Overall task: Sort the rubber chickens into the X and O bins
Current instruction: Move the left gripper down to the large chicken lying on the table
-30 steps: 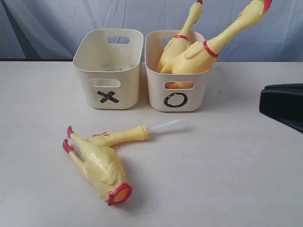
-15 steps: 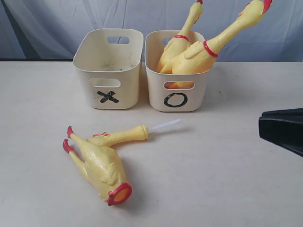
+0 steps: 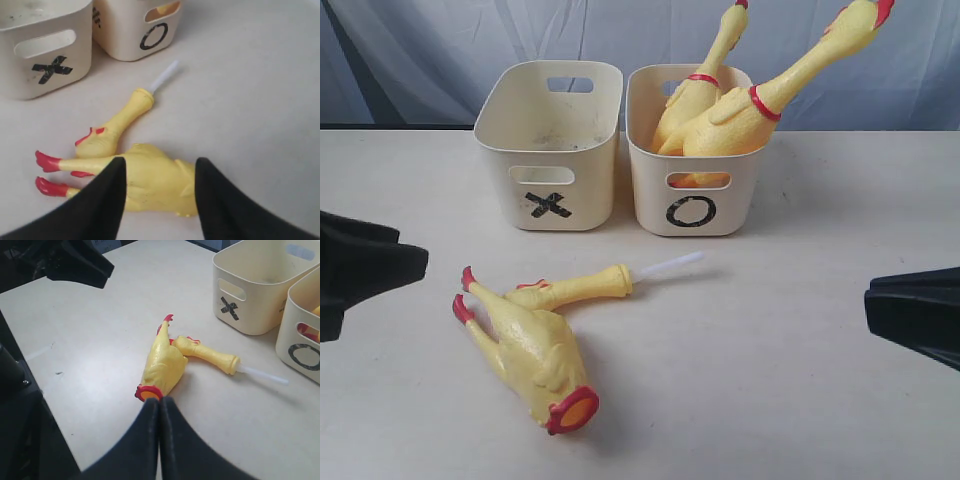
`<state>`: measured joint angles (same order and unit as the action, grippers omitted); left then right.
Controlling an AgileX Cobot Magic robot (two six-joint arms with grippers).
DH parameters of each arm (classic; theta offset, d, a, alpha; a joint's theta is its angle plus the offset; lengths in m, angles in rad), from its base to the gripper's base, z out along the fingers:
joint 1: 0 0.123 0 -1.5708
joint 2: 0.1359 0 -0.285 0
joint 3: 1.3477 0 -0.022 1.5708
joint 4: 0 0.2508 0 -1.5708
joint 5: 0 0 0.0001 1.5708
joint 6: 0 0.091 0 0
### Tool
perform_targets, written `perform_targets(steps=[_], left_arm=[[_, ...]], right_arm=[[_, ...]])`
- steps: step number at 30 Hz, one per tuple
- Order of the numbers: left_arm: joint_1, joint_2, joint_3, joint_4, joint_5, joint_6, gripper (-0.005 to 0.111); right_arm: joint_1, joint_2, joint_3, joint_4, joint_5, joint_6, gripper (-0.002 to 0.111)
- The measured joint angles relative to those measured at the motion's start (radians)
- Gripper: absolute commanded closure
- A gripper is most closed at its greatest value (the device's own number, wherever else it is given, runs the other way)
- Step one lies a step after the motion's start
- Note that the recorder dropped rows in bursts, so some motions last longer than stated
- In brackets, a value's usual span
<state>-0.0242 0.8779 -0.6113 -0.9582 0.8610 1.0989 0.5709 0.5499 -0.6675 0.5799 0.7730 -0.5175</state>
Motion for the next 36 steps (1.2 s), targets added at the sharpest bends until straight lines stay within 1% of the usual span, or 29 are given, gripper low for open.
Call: perform_targets(steps=[3,7,9,13,15,17,19,23,25,30,33,36], left_arm=[[0.0,0.071,-0.037,0.003,0.014,0.182,0.053],[0.0,0.126,-0.056,0.022,0.006,0.443,0.052],[0.0,0.149,-0.056,0.039,-0.012,0.568,0.052],[0.0,0.203,-0.056,0.077,-0.058,0.87,0.052],[0.0,0.234,-0.056,0.079,-0.093,0.958,0.052],[-0.008,0.268,-0.056,0.084,-0.156,0.999,0.052],[-0.025,0.3,-0.056,0.098,-0.214,0.999,0.052],[-0.09,0.376,-0.056,0.128,-0.284,0.999,0.052],[-0.128,0.418,-0.056,0.177,-0.312,0.999,0.052],[-0.227,0.497,-0.056,0.411,-0.387,0.999,0.052],[-0.258,0.523,-0.056,0.47,-0.431,0.999,0.052],[-0.28,0.547,-0.056,0.483,-0.486,0.999,0.052]], right_arm=[[0.0,0.0,0.0,0.0,0.002,0.0,0.108],[0.0,0.0,0.0,0.0,0.002,0.0,0.108],[0.0,0.0,0.0,0.0,0.004,0.0,0.108],[0.0,0.0,0.0,0.0,0.008,0.0,0.108],[0.0,0.0,0.0,0.0,0.008,0.0,0.108],[0.0,0.0,0.0,0.0,0.008,0.0,0.108],[0.0,0.0,0.0,0.0,0.008,0.0,0.108],[0.0,0.0,0.0,0.0,0.008,0.0,0.108],[0.0,0.0,0.0,0.0,0.008,0.0,0.108],[0.0,0.0,0.0,0.0,0.01,-0.002,0.108],[0.0,0.0,0.0,0.0,0.012,-0.002,0.108],[0.0,0.0,0.0,0.0,0.014,-0.002,0.108]])
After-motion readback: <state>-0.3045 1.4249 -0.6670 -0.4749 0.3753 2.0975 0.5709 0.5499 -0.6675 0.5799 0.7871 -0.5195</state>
